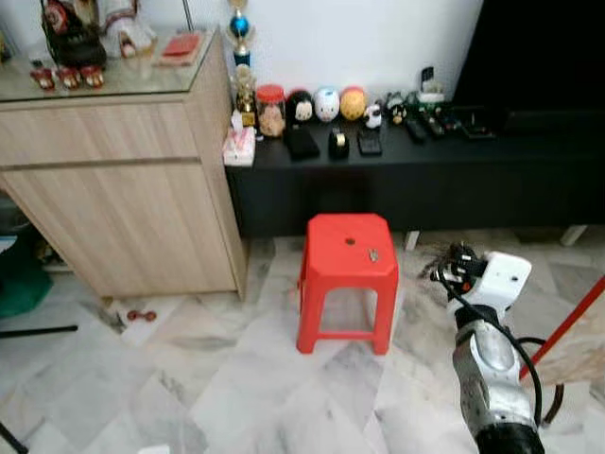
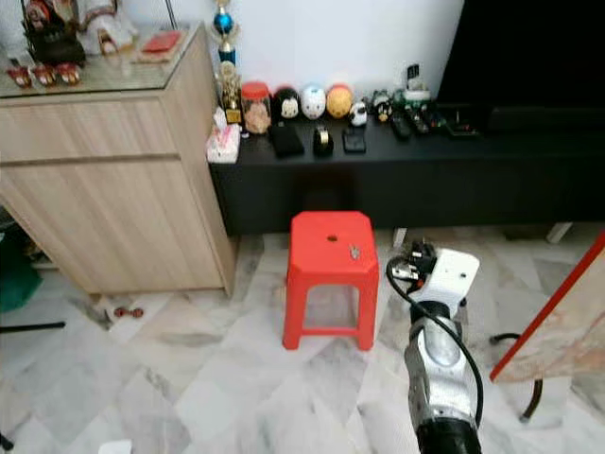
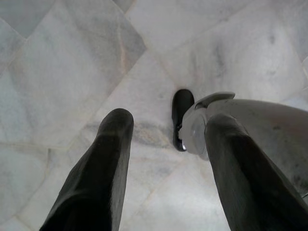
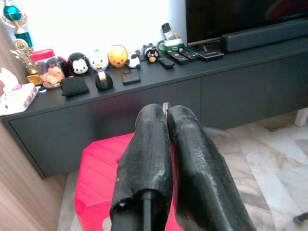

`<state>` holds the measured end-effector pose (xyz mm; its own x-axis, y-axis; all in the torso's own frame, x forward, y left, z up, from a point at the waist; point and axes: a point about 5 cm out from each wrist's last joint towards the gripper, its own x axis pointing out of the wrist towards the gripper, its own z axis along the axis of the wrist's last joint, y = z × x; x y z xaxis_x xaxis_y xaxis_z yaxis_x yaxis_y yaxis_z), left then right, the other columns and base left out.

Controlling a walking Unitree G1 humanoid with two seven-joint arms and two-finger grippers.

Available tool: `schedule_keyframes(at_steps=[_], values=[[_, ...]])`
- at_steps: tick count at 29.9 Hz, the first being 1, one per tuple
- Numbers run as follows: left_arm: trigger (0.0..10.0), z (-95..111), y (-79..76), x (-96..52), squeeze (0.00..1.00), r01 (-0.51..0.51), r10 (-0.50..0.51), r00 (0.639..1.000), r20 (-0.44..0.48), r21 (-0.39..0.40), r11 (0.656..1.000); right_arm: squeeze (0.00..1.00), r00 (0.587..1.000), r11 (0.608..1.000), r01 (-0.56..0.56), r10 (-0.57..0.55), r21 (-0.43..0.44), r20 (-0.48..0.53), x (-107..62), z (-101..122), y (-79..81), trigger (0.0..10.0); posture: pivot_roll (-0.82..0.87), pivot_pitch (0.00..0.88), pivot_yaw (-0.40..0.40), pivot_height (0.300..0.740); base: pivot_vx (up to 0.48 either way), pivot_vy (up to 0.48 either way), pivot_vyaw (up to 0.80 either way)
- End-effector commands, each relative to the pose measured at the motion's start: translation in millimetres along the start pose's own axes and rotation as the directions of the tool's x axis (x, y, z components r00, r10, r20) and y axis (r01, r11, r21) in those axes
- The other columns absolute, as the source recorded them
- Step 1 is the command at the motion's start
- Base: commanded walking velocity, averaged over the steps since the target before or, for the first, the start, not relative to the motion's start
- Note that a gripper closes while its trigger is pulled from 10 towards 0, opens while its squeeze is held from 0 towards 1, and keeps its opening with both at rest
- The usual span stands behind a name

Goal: Hang keys on a hook

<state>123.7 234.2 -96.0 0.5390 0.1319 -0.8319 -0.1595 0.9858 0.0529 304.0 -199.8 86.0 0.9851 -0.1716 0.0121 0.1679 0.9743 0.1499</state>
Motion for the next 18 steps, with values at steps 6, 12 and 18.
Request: schedule_keyframes(at_steps=[6,12,18], values=[[10.0,2.2,3.7,0.3,0.0,-0.004,0.004,1.0,-0.005,0.026,1.0,0.0,1.0,1.0,-0.001,0.002,-0.003,0.023,2.6,6.6,1.0,10.0,-0.07,0.009,-0.02,0.74,0.0,-0.235,0.0],[10.0,2.7,3.6,0.5,0.0,-0.001,0.002,1.0,-0.006,0.029,1.0,0.0,1.0,1.0,0.01,-0.01,-0.005,0.025,2.8,6.8,-1.1,10.0,-0.07,0.008,-0.02,0.74,0.0,-0.287,0.0],[10.0,3.0,3.5,0.5,0.0,0.004,-0.004,1.0,-0.007,0.037,0.999,0.0,1.0,1.0,0.012,-0.012,-0.005,0.024,2.4,6.2,-0.7,10.0,-0.07,0.007,-0.019,0.74,0.0,-0.351,0.0]])
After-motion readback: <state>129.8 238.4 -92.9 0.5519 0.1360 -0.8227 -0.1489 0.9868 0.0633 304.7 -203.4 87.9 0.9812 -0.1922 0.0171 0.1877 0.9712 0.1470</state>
